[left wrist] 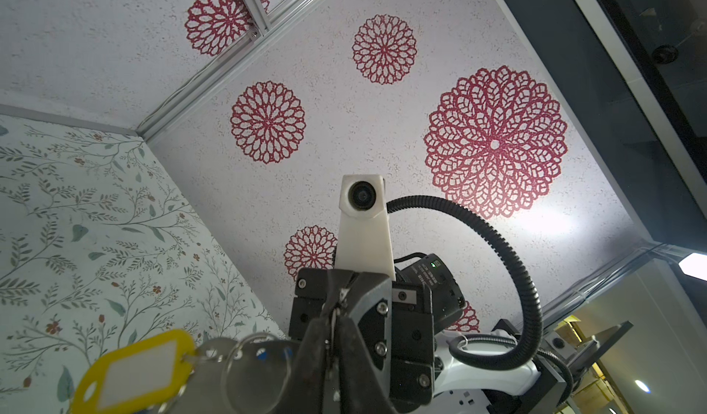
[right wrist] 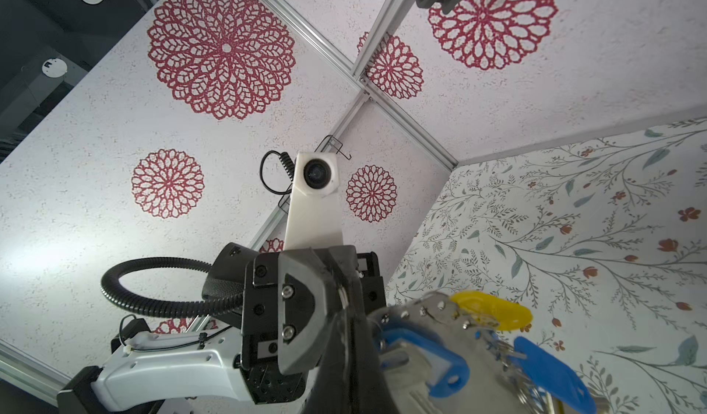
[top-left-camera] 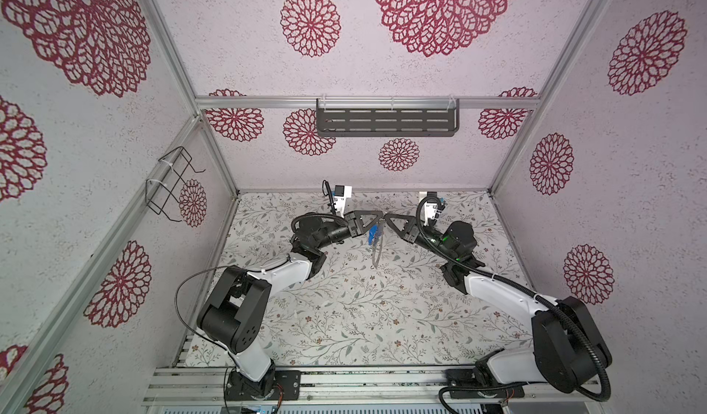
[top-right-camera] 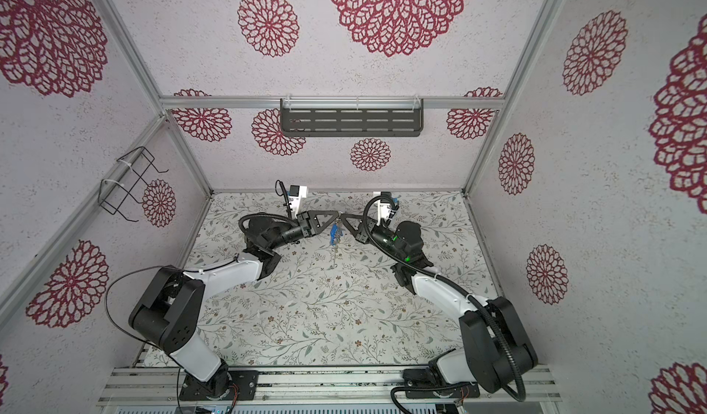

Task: Remove the keys from the keyring

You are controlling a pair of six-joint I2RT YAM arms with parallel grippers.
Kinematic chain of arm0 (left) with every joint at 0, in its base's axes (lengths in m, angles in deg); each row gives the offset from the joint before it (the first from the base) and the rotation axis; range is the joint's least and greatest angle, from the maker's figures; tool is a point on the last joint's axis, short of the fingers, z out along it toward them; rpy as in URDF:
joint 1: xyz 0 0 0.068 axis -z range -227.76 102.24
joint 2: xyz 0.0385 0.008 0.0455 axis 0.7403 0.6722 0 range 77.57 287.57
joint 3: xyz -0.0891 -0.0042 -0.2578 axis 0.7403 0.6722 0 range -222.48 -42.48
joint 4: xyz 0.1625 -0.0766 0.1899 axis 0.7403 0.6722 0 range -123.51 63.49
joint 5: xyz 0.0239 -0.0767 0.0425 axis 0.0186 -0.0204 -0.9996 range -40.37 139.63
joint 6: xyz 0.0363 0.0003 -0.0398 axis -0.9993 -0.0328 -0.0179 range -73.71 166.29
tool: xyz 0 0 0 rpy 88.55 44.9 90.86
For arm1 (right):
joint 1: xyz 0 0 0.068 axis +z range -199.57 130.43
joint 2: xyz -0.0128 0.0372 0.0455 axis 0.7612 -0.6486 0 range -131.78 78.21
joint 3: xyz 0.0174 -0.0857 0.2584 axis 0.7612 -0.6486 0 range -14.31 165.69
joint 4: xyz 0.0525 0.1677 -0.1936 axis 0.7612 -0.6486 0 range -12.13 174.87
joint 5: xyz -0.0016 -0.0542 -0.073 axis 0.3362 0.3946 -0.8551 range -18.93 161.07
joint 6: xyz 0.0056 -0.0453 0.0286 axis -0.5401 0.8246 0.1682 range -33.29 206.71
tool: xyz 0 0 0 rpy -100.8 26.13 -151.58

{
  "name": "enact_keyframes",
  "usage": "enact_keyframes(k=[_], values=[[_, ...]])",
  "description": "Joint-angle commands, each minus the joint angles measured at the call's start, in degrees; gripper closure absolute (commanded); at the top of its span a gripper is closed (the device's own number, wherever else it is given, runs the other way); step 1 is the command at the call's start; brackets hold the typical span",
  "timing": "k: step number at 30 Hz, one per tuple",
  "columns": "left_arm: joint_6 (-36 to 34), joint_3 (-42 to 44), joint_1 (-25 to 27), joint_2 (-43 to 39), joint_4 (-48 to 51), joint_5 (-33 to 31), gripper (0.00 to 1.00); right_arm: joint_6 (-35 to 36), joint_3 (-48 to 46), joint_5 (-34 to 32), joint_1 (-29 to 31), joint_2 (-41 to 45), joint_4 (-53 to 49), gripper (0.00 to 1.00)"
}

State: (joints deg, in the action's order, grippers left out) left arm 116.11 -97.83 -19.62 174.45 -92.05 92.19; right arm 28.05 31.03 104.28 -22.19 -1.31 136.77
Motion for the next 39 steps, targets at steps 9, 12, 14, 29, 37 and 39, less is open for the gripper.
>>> enact_keyframes(k=[9,12,14,29,37,39], values=[[-2.6,-0.7,1.4,-0.4,2.5,0.6,1.0,1.8,0.8,-0.8,1.1,1.4,-1.4,1.0],[-3.7,-0.5,1.4,-1.1,4.7,0.2,1.0,4.4,1.0,-2.3,1.1,2.8,-6.4,1.0],[-4.3,-0.4,1.2,-1.6,6.0,0.0,1.0,7.2,1.2,-3.7,1.2,4.1,-11.0,1.0],[-2.8,-2.4,0.6,-2.4,5.6,4.5,1.0,28.9,-2.5,-14.6,0.1,16.8,-34.5,0.71],[-0.9,-2.7,0.6,-1.4,3.2,4.9,1.0,29.0,-2.8,-8.5,1.0,13.1,-29.0,0.65],[-0.7,-2.8,0.7,-1.4,3.1,4.7,1.0,29.1,-2.6,-8.2,1.9,12.4,-28.2,0.62]])
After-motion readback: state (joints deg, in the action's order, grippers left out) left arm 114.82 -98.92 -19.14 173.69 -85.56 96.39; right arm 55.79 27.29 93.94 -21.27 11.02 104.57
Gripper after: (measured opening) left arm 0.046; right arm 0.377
